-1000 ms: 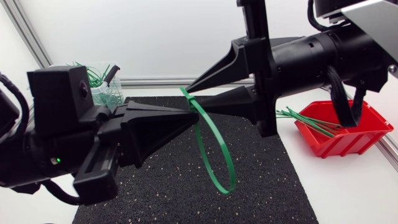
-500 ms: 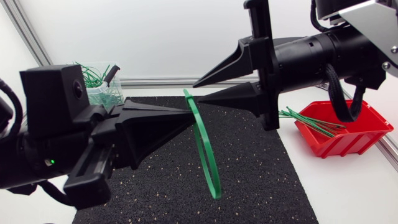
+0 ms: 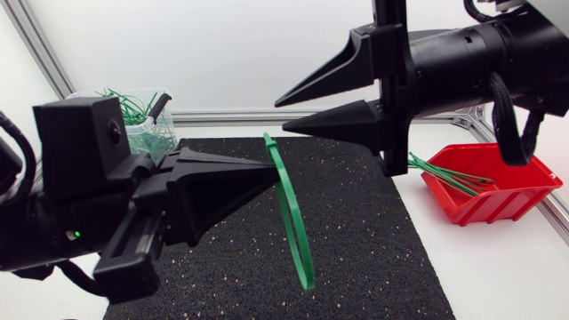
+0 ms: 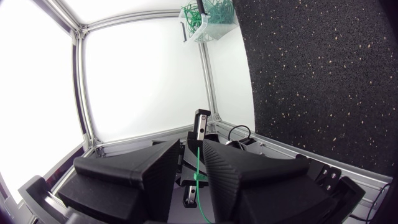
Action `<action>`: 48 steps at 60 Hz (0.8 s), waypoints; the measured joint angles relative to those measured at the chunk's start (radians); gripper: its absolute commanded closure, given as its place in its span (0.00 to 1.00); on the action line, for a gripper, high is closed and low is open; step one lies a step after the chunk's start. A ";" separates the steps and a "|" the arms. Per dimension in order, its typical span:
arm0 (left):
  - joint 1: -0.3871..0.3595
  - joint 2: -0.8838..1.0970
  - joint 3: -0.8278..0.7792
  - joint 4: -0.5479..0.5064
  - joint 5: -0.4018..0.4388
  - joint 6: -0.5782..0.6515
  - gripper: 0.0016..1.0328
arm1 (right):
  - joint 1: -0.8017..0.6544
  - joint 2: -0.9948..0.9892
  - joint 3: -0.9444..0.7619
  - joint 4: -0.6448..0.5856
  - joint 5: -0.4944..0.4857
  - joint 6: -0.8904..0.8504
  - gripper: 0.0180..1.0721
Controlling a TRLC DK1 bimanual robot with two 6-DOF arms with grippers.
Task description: Take a green cable tie from the red box, thread the tail through the head to close it, then place it in the transparent bin on the left.
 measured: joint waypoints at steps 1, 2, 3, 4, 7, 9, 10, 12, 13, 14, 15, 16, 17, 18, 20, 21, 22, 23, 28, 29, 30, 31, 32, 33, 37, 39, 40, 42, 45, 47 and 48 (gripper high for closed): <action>0.000 0.000 0.000 0.000 0.000 0.000 0.97 | 0.004 0.000 0.000 0.000 0.000 0.000 0.68; 0.000 0.000 0.000 0.000 0.000 0.000 0.97 | 0.008 0.000 0.000 -0.001 0.000 0.000 0.68; 0.000 0.000 0.000 0.000 0.000 0.000 0.97 | 0.013 0.000 0.000 -0.002 0.000 0.000 0.68; 0.000 0.000 0.000 0.000 0.000 0.000 0.97 | 0.016 0.000 0.000 -0.003 0.001 0.000 0.68; 0.000 0.000 0.000 0.000 0.000 0.000 0.97 | 0.028 0.000 0.000 -0.003 0.003 0.000 0.68; 0.000 0.000 0.000 0.000 0.000 0.000 0.97 | 0.034 0.000 0.000 -0.003 0.003 0.000 0.69; 0.000 0.000 0.000 0.000 0.000 0.000 0.97 | 0.038 0.000 0.000 -0.003 0.003 0.000 0.69; 0.000 0.000 0.000 0.000 0.000 0.000 0.97 | 0.042 0.000 0.000 -0.003 0.003 0.000 0.72; 0.000 0.000 0.000 0.000 0.000 0.000 0.97 | 0.045 0.000 0.000 -0.003 0.003 0.000 0.74; 0.000 0.000 0.000 0.000 0.000 0.000 0.97 | 0.046 0.000 0.000 -0.003 0.003 0.000 0.74; 0.000 0.000 0.000 0.000 0.000 0.000 0.97 | 0.047 0.000 0.000 -0.003 0.002 0.000 0.74; 0.000 0.000 0.000 0.000 0.000 0.000 0.97 | 0.050 0.000 0.000 -0.003 0.002 0.000 0.74; 0.000 0.000 0.000 0.000 0.000 0.000 0.97 | 0.050 0.000 0.000 -0.003 0.001 0.000 0.74; 0.000 0.000 0.000 0.000 0.000 0.000 0.97 | 0.051 0.000 0.000 -0.003 -0.001 0.000 0.74; 0.000 0.000 0.000 0.000 0.000 0.000 0.97 | 0.051 0.000 0.000 -0.003 -0.002 -0.003 0.74; 0.000 0.000 0.000 0.000 0.000 0.000 0.97 | 0.051 0.000 0.000 -0.003 -0.002 -0.003 0.74; 0.000 0.000 0.000 0.000 0.000 0.000 0.97 | 0.051 0.000 0.000 -0.003 -0.007 -0.004 0.74; 0.000 0.000 0.000 0.000 0.000 0.000 0.97 | 0.051 0.000 -0.001 -0.004 -0.011 -0.005 0.74; 0.000 0.001 0.000 0.000 0.000 0.000 0.97 | 0.051 0.000 -0.003 -0.004 -0.024 -0.007 0.75; 0.000 0.001 0.000 0.000 0.000 0.000 0.97 | 0.051 0.000 -0.003 -0.005 -0.027 -0.007 0.74; 0.000 0.001 0.000 0.000 0.000 0.000 0.97 | 0.051 0.000 -0.005 -0.005 -0.029 -0.007 0.74; 0.000 0.001 0.000 0.000 0.000 0.000 0.97 | 0.051 0.000 -0.005 -0.007 -0.032 -0.008 0.74; 0.000 0.001 0.000 0.000 0.000 0.000 0.97 | 0.051 0.000 -0.006 -0.007 -0.033 -0.008 0.74; 0.000 0.001 0.000 0.000 0.000 0.000 0.97 | 0.051 0.000 -0.006 -0.008 -0.035 -0.008 0.74; 0.000 0.001 0.000 0.000 0.000 0.000 0.97 | 0.057 0.000 -0.007 -0.011 -0.036 -0.008 0.74; 0.000 0.001 0.000 0.000 0.000 0.000 0.97 | 0.058 0.000 -0.009 -0.011 -0.040 -0.008 0.74; 0.000 0.002 0.000 0.000 0.000 0.000 0.97 | 0.059 0.000 -0.011 -0.011 -0.042 -0.011 0.74; 0.000 0.003 0.000 0.000 0.000 0.000 0.97 | 0.063 0.000 -0.014 -0.012 -0.043 -0.012 0.74; 0.000 0.006 0.000 0.000 0.000 0.000 0.97 | 0.064 0.000 -0.019 -0.013 -0.043 -0.014 0.75; 0.000 0.008 0.000 0.000 0.000 0.000 0.97 | 0.064 0.000 -0.021 -0.018 -0.043 -0.014 0.75; 0.000 0.009 0.000 0.000 0.000 0.000 0.97 | 0.064 0.000 -0.021 -0.018 -0.043 -0.014 0.75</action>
